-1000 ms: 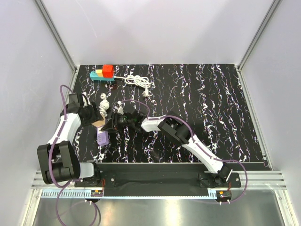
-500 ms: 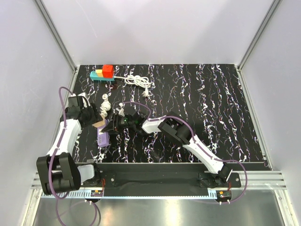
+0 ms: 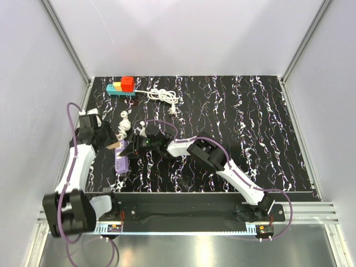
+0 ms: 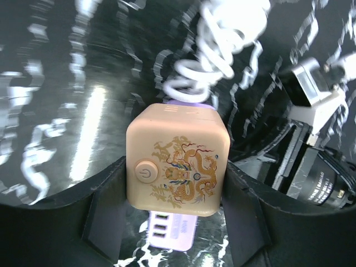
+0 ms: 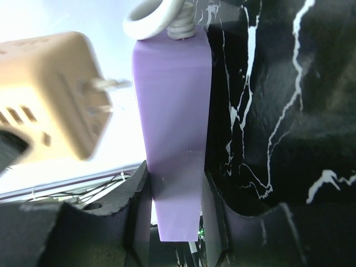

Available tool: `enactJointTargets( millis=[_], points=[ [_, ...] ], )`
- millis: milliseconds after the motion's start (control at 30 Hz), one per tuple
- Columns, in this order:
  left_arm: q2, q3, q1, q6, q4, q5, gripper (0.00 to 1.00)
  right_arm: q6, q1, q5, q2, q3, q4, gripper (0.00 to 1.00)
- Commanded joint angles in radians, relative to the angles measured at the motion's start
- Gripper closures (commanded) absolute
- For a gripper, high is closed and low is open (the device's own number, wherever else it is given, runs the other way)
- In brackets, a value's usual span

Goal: Pull the plug off the socket

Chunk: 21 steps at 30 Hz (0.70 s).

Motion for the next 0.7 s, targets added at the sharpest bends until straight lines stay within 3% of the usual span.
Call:
enactJointTargets(
  millis=[0,133,333,367,500,667],
  points=[
    [-0.155,0.01,-0.002,-0.034,0.045,-0.168,1.0,-0.001,-0.002,0.075,0.095,-0.021,-0.282,1.0],
    [-0.275,0.001,-0.002,-0.094,0.036,-0.197,1.0,0.047,0.003,0.073,0.103,0.044,-0.218,1.0],
    [-0.312,0.073,-0.004,-0.134,-0.052,-0.171,1.0,0.121,0.006,0.127,0.115,0.152,-0.216,1.0],
    [-0.318,0.082,-0.004,-0.134,-0.067,-0.167,1.0,0.089,0.006,0.123,0.132,0.189,-0.312,1.0],
    [-0.338,0.109,-0.004,-0.136,-0.087,-0.122,1.0,0.049,0.003,0.069,0.153,0.246,-0.357,1.0],
    [-0.333,0.106,-0.004,-0.121,-0.092,-0.111,1.0,-0.118,0.006,-0.084,0.251,0.481,-0.558,0.96]
  ],
)
